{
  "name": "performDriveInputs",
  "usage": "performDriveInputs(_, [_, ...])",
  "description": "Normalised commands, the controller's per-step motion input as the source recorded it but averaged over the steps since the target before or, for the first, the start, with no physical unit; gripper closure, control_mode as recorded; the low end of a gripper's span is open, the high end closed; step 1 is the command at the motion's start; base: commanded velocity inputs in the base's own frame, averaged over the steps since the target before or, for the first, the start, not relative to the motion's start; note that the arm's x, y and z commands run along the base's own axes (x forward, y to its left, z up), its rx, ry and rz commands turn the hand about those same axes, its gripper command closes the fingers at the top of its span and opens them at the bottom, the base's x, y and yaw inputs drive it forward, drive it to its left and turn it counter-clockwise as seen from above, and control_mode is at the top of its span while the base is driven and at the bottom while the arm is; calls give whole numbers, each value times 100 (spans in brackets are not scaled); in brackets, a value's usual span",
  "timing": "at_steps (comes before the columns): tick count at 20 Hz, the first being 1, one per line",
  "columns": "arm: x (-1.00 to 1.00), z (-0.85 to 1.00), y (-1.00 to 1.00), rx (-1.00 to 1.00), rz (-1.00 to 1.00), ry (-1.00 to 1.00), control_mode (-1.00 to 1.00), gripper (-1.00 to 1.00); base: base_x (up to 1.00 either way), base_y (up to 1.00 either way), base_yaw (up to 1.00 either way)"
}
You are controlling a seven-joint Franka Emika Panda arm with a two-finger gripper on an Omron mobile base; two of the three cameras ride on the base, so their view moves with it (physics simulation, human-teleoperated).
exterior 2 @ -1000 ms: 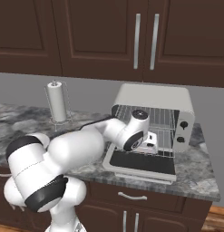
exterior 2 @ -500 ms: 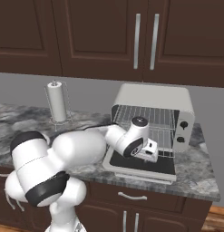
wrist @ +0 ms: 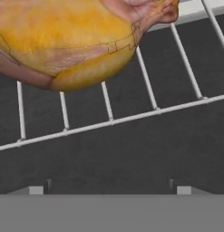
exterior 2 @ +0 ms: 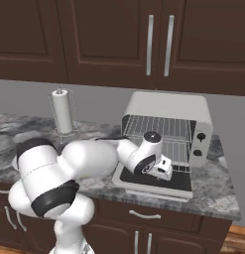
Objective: Open the toaster oven door. Place the hotdog bun on the top rack in the toaster oven and place the chicken drumstick on the bottom rack.
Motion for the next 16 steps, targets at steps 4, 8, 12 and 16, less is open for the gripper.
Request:
performDriveInputs(4, [17, -5, 0, 0, 1, 0, -100, -100, 0, 0, 0])
performDriveInputs(8, [13, -9, 1, 0, 0, 0, -100, -100, 0, 0, 0])
performDriveInputs(12, [5, -9, 2, 0, 0, -1, -100, -100, 0, 0, 0])
performDriveInputs(16, [14, -13, 6, 0, 0, 0, -100, -100, 0, 0, 0])
